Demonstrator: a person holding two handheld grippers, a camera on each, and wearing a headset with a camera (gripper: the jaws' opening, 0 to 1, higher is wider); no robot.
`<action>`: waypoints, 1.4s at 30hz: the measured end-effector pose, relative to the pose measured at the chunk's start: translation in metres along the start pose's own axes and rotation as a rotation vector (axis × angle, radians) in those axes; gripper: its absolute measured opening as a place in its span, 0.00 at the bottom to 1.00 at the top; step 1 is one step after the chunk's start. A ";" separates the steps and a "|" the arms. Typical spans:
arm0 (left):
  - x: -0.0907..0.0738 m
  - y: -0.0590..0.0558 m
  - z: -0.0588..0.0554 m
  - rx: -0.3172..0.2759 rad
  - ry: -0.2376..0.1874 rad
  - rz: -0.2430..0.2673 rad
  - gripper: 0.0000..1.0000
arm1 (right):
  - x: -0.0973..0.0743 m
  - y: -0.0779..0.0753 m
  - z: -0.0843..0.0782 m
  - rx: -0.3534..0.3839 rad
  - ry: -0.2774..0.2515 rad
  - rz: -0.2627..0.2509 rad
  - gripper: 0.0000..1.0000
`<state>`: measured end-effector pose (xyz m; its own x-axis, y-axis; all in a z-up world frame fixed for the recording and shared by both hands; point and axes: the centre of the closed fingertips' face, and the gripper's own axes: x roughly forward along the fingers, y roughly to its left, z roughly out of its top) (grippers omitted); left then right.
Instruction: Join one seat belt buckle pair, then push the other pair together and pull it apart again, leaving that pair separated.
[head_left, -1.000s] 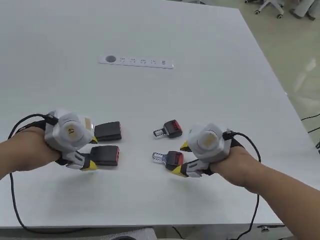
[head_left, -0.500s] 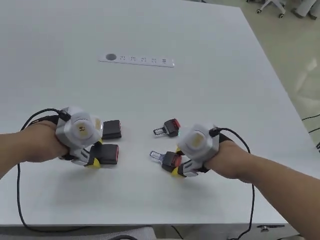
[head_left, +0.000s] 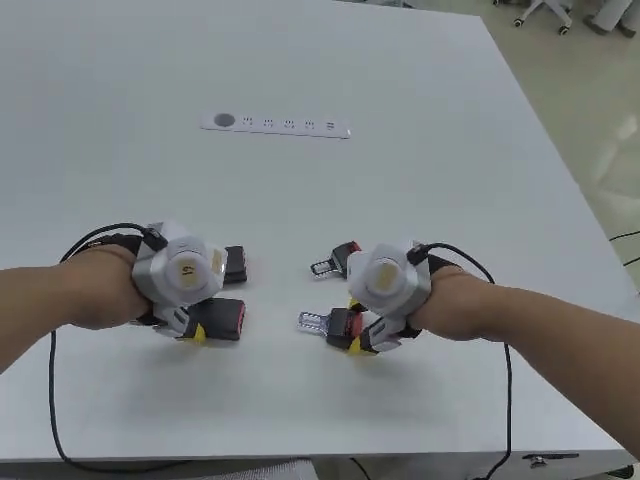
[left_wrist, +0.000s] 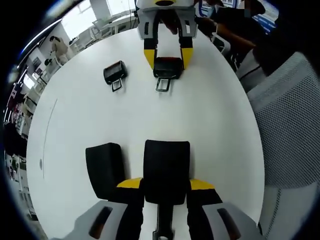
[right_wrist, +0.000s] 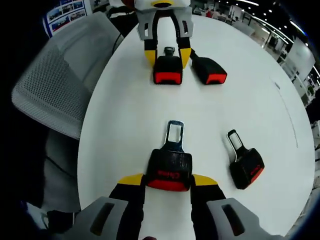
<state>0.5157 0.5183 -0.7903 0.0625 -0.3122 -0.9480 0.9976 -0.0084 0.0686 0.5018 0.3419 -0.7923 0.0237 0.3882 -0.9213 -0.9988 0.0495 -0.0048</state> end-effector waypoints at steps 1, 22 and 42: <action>0.000 0.000 0.000 -0.004 0.003 0.000 0.33 | 0.000 0.000 0.000 -0.002 0.001 0.000 0.33; 0.001 -0.002 0.000 -0.083 0.005 0.000 0.33 | 0.024 -0.001 0.057 0.007 -0.072 -0.001 0.33; -0.001 -0.002 0.001 -0.069 -0.001 -0.015 0.33 | 0.035 -0.001 0.083 -0.126 -0.035 -0.008 0.33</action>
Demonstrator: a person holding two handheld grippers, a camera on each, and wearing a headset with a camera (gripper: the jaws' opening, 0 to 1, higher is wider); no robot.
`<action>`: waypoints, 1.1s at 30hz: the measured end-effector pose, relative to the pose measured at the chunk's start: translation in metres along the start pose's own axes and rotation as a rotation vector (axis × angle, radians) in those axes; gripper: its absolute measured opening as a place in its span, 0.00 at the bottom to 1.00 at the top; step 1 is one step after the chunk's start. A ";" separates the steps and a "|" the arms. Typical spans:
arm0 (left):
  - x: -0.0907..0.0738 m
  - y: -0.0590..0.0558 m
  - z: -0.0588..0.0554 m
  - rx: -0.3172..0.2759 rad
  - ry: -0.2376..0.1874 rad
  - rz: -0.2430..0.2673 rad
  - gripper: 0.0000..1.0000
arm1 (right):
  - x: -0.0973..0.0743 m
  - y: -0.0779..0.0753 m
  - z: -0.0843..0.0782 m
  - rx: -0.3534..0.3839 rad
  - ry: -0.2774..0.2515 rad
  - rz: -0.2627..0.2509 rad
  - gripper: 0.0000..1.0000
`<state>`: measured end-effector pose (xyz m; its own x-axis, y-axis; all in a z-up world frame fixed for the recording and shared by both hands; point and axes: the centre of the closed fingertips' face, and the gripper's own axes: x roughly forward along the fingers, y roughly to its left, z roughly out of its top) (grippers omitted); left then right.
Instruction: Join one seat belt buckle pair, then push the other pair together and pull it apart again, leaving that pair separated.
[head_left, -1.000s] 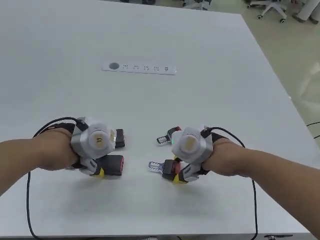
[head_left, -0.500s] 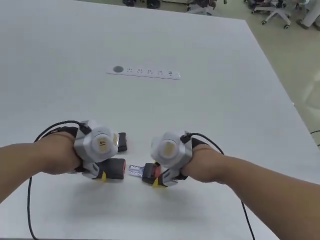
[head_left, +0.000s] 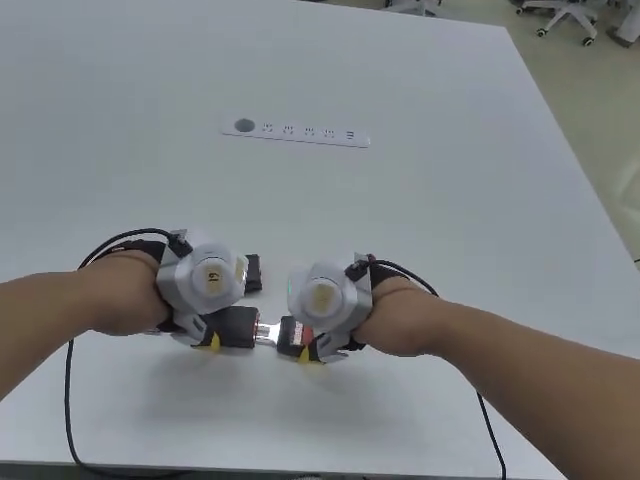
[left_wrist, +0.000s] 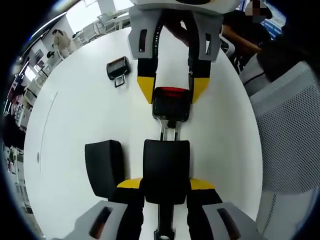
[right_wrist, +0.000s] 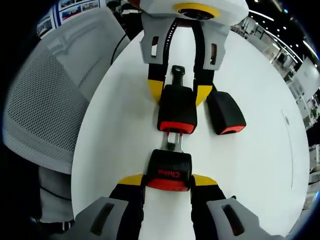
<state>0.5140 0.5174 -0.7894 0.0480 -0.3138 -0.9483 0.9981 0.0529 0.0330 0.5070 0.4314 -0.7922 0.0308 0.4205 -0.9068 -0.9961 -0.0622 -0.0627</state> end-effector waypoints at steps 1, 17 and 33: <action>0.000 0.000 0.000 0.000 -0.002 0.000 0.33 | 0.000 0.000 0.000 0.001 -0.005 -0.001 0.33; 0.004 0.000 -0.002 0.004 -0.007 -0.009 0.32 | 0.001 -0.003 0.004 0.059 -0.030 0.012 0.31; 0.005 -0.001 -0.002 0.015 -0.003 -0.029 0.31 | 0.004 -0.008 0.007 0.019 -0.015 0.021 0.30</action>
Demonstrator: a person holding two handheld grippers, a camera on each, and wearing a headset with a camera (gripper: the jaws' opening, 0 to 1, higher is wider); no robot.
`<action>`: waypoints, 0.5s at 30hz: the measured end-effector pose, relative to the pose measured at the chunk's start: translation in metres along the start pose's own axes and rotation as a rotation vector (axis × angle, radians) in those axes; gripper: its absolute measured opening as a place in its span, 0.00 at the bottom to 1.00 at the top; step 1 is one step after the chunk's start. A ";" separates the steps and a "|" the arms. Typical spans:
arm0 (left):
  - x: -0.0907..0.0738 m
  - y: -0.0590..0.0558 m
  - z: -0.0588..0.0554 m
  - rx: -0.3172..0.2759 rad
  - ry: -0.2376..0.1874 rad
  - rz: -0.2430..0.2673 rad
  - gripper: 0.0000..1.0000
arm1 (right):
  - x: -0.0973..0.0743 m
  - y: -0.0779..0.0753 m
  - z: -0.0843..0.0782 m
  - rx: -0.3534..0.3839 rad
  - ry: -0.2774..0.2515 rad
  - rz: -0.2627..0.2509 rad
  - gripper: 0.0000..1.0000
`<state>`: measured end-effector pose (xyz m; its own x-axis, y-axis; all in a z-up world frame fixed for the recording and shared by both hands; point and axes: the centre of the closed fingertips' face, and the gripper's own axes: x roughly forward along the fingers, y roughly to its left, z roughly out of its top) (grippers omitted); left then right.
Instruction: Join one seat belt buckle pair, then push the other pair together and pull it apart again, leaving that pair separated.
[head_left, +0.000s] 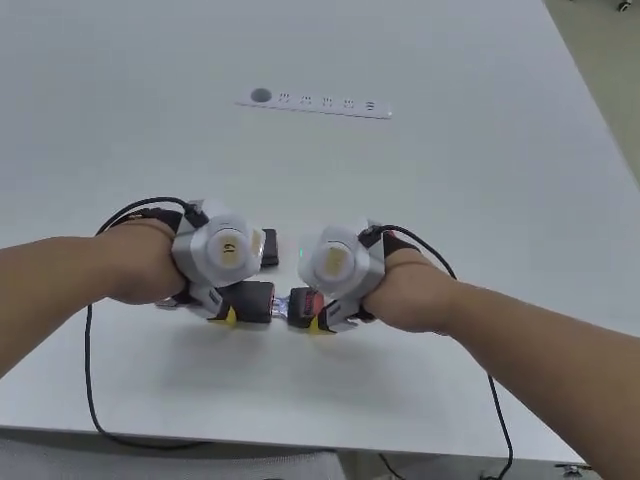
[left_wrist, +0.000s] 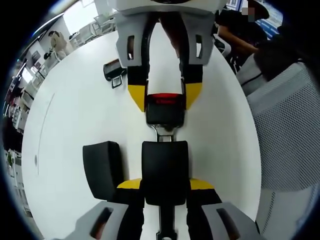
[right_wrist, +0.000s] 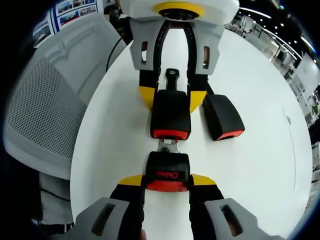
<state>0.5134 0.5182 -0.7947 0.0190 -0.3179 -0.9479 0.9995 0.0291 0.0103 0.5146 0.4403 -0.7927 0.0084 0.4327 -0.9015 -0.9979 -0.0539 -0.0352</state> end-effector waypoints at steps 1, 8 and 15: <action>0.000 0.000 0.000 0.000 0.001 0.000 0.31 | 0.000 0.001 0.000 -0.002 0.002 0.001 0.30; 0.000 0.001 0.000 -0.004 0.006 0.000 0.32 | 0.002 -0.002 0.003 -0.007 0.002 0.007 0.30; 0.001 0.000 -0.001 -0.016 -0.002 0.004 0.31 | 0.007 -0.003 0.012 -0.004 0.004 0.011 0.30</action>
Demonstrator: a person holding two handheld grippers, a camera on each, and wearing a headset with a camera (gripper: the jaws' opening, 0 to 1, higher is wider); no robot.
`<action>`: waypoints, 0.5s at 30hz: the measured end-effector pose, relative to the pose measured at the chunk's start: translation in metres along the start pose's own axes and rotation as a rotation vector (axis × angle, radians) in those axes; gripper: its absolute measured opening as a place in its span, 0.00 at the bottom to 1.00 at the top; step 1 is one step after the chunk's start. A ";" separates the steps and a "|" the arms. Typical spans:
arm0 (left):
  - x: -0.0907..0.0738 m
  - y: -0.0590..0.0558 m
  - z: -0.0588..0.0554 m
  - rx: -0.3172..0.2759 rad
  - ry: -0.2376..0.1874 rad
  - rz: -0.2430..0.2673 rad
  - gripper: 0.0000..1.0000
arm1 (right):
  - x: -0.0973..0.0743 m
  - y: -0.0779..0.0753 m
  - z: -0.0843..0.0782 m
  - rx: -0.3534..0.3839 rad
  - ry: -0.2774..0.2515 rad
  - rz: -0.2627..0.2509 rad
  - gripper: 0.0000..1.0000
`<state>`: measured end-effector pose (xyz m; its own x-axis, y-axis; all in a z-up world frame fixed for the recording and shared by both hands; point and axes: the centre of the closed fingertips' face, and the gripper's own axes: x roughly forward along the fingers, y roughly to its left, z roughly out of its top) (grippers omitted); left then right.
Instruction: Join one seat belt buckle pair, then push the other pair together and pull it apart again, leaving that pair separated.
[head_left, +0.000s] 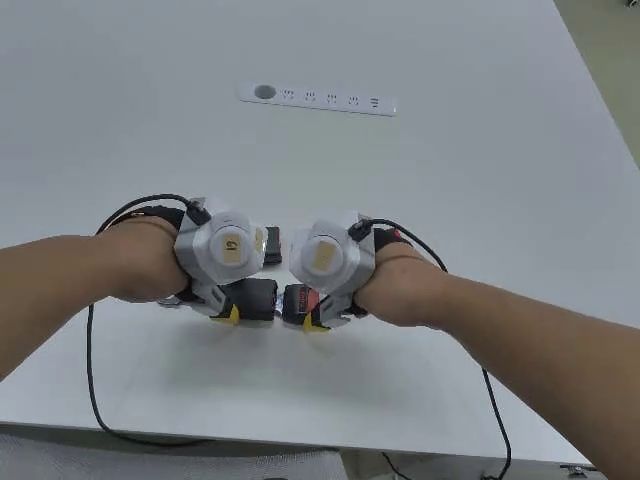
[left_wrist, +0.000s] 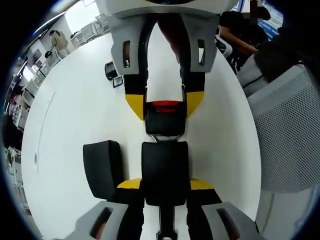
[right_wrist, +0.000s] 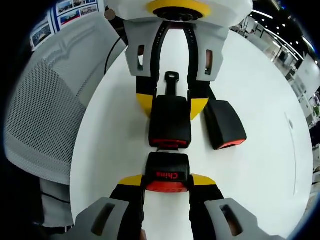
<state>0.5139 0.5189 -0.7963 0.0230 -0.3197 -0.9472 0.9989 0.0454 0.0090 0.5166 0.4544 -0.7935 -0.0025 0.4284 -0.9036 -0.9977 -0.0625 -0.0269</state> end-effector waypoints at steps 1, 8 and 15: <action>0.000 0.000 0.000 0.000 0.000 0.000 0.31 | -0.001 0.002 -0.001 0.006 -0.003 0.001 0.30; -0.002 -0.002 0.001 0.001 -0.006 -0.003 0.32 | 0.000 0.004 0.007 0.060 -0.018 -0.015 0.31; -0.002 -0.002 0.001 -0.003 -0.002 -0.002 0.32 | -0.001 0.005 0.005 0.076 -0.024 -0.019 0.31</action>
<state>0.5117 0.5184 -0.7941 0.0216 -0.3213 -0.9467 0.9988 0.0477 0.0066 0.5112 0.4581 -0.7904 0.0161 0.4505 -0.8926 -0.9998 0.0138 -0.0111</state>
